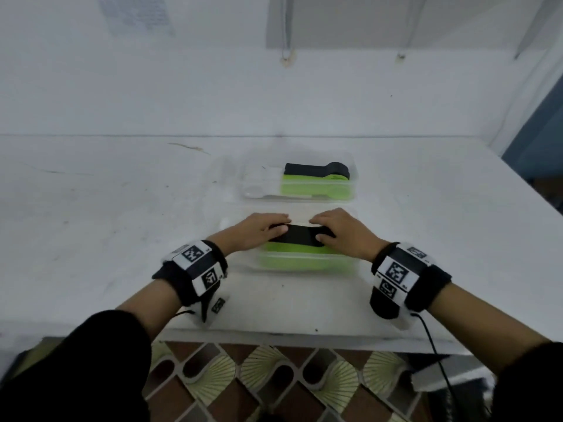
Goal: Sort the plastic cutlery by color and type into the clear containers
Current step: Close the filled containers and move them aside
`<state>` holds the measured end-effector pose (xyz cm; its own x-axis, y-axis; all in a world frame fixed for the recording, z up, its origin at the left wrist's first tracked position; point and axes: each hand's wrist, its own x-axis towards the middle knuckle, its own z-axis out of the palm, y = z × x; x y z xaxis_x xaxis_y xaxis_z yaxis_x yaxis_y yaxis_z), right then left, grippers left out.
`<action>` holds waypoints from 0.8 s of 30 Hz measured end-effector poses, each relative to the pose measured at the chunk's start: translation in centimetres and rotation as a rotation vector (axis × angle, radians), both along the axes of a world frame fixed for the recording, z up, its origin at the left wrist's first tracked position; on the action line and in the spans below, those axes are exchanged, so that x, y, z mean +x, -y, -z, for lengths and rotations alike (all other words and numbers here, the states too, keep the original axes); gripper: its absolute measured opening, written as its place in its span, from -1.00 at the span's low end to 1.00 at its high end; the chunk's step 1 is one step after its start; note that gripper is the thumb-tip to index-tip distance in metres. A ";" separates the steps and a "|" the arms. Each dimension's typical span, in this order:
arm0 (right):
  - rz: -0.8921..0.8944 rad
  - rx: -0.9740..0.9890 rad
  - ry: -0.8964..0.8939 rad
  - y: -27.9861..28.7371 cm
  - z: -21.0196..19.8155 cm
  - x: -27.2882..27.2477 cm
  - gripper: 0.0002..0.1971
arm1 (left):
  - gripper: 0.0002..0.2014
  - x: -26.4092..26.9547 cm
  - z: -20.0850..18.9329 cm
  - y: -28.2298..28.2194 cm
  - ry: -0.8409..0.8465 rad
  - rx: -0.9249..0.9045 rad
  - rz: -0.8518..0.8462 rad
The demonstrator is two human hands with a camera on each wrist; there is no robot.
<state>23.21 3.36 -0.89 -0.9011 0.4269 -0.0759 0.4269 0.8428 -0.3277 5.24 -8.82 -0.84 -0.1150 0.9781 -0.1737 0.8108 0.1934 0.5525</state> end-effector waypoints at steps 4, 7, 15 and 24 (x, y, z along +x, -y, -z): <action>0.216 0.041 -0.220 0.2 -0.4 1.4 -0.59 | -0.70 -1.5 0.5 2.0 -0.062 0.315 -0.116; 0.399 -0.022 -0.273 0.3 -0.3 2.1 -0.47 | -0.64 -3.5 1.2 3.5 -0.200 0.395 -0.249; 0.645 -0.582 -0.355 1.0 0.9 1.7 -0.30 | -0.45 -5.5 2.6 4.9 0.400 0.223 -0.651; 0.828 -0.586 -0.610 3.1 -1.1 -1.1 -0.48 | -0.56 -8.0 2.4 5.9 0.729 0.421 -0.743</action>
<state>22.07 0.25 0.24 -0.3219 0.9407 -0.1074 0.4114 0.0368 -0.9107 -2.79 -14.76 -3.26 -0.6999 0.7058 -0.1096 0.0284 0.1808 0.9831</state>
